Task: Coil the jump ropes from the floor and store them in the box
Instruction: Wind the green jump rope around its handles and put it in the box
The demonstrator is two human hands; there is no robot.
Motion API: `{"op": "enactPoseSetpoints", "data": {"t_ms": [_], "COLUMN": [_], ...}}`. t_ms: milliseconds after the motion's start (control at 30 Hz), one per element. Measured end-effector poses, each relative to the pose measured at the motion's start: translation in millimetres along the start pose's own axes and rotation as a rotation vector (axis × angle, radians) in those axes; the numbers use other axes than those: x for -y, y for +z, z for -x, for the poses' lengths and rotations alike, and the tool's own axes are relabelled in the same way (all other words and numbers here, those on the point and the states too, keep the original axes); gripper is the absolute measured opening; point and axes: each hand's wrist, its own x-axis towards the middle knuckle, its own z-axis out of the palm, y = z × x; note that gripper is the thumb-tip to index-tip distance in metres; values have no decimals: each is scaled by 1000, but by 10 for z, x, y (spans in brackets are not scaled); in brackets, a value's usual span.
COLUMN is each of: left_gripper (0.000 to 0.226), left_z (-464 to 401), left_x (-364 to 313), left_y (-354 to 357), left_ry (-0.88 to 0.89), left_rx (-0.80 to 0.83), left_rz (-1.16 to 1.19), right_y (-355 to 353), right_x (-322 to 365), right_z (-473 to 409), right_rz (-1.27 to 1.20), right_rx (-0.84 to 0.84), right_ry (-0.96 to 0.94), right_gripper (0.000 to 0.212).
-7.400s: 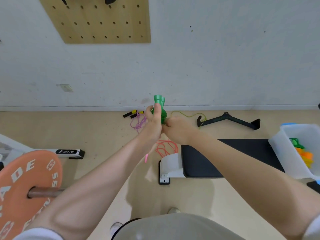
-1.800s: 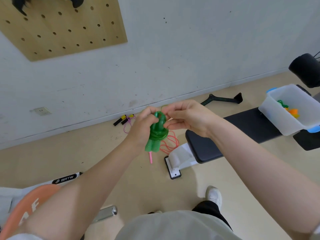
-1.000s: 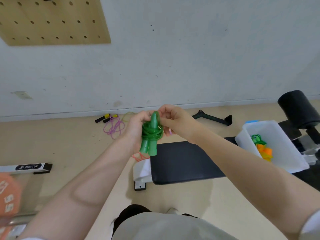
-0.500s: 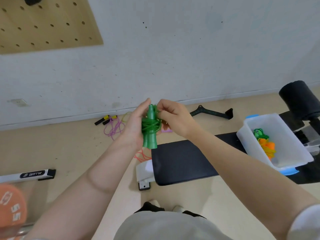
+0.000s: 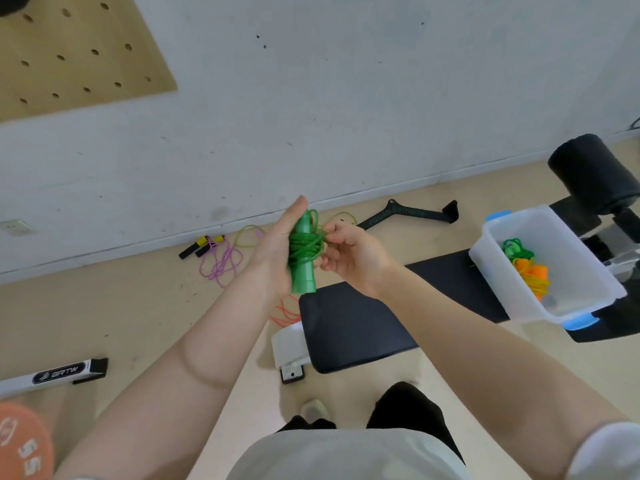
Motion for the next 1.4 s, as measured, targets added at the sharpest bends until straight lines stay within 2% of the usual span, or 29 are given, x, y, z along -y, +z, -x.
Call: {"op": "enactPoseSetpoints", "data": {"t_ms": [67,133,200,267,367,433,533,600,667,800,900,1033,1133,1200,1267,1333,1400], "left_gripper": [35,33,31,30,37,43,36,40,39,33,50,47,30,27,30,38,43], "left_z": [-160,-369,-583,-795,-1143,-1336,-1566,-1713,-1861,-2092,-2452,-2842,-2975,-3049,-3059,-2987,-2881], "left_x": [68,160,266,368,557,701,892,1044,1241,1690,2066,2484,2739,2883,2977,2990,2921], "left_y": [159,330,556,837,1366,1791,2425,2787,3112,3561,3575,3374,3151,3007,2882,2792,2707], "left_ry": [-7,8,17,12,30,-16,-164,-244,-259,-224,-216,-166,-144,-149,-167,-193,-212], "left_rx": [-70,-146,-169,-153,-151,-143,-86,-12,29,50,83,-28,-106,-127,-150,-172,-183], "left_rz": [-100,-236,-302,-317,-380,-373,-183,-118,-231,-772,-941,-971,-960,-935,-897,-870,-847], "right_y": [-194,-443,-698,-998,-1526,-1902,-2490,-2917,-3351,-4198,-4742,-5204,-5407,-5510,-5591,-5575,-5433], "right_x": [54,146,286,468,758,938,1225,1361,1429,1334,1098,704,353,192,162,228,357], "right_z": [-57,-79,-54,-10,77,131,219,288,353,395,225,-88,-157,-110,-71,-45,-40], "right_rz": [316,827,1186,1167,786,611,758,792,829,938,947,1188,1567,1633,1648,1662,1626], "right_rx": [-110,-191,-174,-142,-57,-63,-232,-296,-323,-563,-661,-685,-536,-410,-361,-400,-470], "right_ry": [-91,-174,-214,-148,65,120,51,32,80,172,216,294,509,620,681,622,444], "right_gripper": [24,16,18,24,38,38,41,36,37,34,36,43,55,61,62,61,56]}}
